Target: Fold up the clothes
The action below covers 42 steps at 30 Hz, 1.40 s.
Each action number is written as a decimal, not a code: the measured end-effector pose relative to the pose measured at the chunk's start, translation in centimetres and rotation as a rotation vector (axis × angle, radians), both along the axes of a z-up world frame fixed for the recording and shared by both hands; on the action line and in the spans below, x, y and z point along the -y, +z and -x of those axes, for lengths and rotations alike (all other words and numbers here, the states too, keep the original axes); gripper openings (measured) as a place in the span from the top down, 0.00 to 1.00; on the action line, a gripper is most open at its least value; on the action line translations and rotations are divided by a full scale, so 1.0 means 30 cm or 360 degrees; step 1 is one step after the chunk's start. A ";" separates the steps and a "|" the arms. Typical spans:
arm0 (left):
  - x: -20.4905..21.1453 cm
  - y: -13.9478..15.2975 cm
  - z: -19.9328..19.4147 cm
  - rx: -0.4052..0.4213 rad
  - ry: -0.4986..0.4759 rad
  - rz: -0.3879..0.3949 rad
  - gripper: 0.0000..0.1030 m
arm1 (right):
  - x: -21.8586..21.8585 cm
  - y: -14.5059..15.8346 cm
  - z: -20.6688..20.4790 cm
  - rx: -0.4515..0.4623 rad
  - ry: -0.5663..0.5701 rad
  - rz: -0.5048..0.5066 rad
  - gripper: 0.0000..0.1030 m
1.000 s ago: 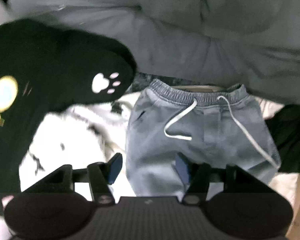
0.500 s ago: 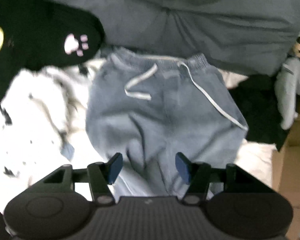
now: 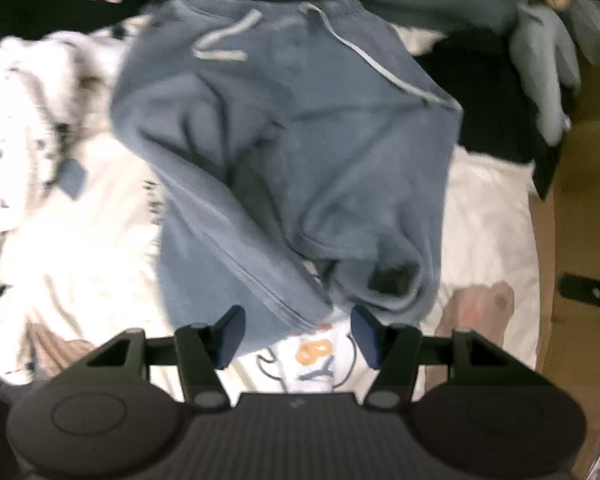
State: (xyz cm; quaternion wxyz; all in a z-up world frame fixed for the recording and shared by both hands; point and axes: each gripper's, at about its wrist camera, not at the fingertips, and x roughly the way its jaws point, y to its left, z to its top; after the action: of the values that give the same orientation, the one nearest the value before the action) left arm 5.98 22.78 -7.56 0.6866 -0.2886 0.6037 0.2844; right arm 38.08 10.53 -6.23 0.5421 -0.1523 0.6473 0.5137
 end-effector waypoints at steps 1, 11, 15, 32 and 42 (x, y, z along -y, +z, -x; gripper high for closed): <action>0.018 -0.029 -0.009 0.0005 -0.0051 -0.0005 0.40 | 0.009 -0.038 0.008 -0.0004 0.0002 -0.0001 0.49; 0.144 -0.309 -0.079 0.0040 -0.0308 -0.0075 0.40 | 0.048 -0.459 0.155 -0.0008 0.0170 0.0026 0.49; 0.180 -0.374 -0.076 0.0075 -0.0334 -0.0083 0.40 | 0.075 -0.579 0.220 -0.0031 0.0234 0.0023 0.49; 0.228 -0.394 -0.007 0.0155 -0.0395 -0.0033 0.41 | -0.008 -0.667 0.343 -0.0151 0.0343 -0.0133 0.60; 0.217 -0.356 -0.017 0.0148 -0.0311 -0.0057 0.41 | -0.035 -0.454 0.211 -0.0250 0.0244 -0.0232 0.87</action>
State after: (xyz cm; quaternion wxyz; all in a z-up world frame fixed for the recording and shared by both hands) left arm 6.49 16.27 -18.23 0.7434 -0.2290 0.5912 0.2133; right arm 31.76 11.57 -19.86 0.4586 -0.1209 0.6350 0.6098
